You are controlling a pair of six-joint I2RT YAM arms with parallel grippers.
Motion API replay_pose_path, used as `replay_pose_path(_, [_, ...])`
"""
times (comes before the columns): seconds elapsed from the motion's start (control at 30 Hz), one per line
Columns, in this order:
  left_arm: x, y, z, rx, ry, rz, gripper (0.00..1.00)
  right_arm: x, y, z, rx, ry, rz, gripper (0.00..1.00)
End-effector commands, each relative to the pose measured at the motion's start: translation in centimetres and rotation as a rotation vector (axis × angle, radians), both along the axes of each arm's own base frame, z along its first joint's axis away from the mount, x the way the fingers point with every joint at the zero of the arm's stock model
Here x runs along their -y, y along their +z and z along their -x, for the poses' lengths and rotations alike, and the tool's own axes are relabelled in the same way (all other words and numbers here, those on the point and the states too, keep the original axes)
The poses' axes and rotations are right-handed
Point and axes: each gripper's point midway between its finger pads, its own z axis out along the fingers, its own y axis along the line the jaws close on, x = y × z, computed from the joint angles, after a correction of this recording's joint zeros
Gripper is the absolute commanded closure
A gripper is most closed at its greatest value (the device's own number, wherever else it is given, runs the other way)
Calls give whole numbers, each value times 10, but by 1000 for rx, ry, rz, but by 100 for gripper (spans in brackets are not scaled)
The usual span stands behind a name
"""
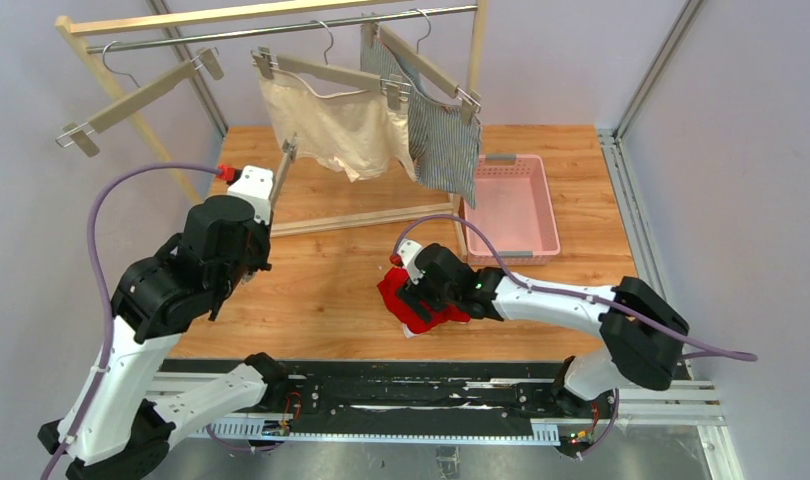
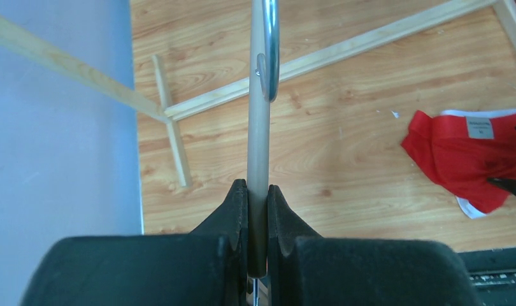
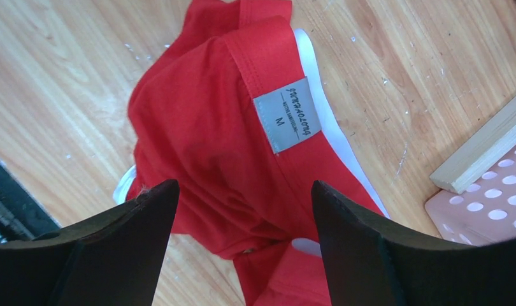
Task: Remove the underwear clipped to the hanger
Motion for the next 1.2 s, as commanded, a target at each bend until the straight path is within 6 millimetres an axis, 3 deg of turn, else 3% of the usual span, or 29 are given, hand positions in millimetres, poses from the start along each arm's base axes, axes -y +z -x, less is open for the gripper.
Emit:
replay_pose_path(0.0, [-15, 4, -6, 59, 112, 2, 100, -8, -8, -10, 11, -26, 57, 22])
replay_pose_path(0.13, [-13, -5, -22, 92, 154, 17, 100, -7, -40, -4, -79, -32, 124, 31])
replay_pose_path(0.33, [-28, -27, -55, 46, 200, 113, 100, -5, -62, 3, -178, -55, 130, 60])
replay_pose_path(0.4, [-33, -15, -59, 72, 217, 93, 100, -3, -62, 2, -192, -59, 123, 79])
replay_pose_path(0.43, [-34, -6, -61, 88, 217, 88, 100, -3, -60, 2, -197, -59, 116, 97])
replay_pose_path(0.5, [-34, 13, -63, 118, 206, 85, 100, -3, -51, -1, -195, -61, 96, 100])
replay_pose_path(0.63, [-37, 42, -63, 138, 190, 50, 100, -10, -13, -6, -144, -54, 17, 99])
replay_pose_path(0.8, [-45, 58, -70, 132, 178, 15, 100, -8, 62, -12, -33, -59, -95, 99])
replay_pose_path(0.97, [-58, 58, -90, 90, 161, 47, 100, 24, 130, -20, 123, -151, -158, 99])
replay_pose_path(1.17, [-55, 75, -104, 103, 112, 73, 100, 87, 197, -35, 338, -376, -223, 100])
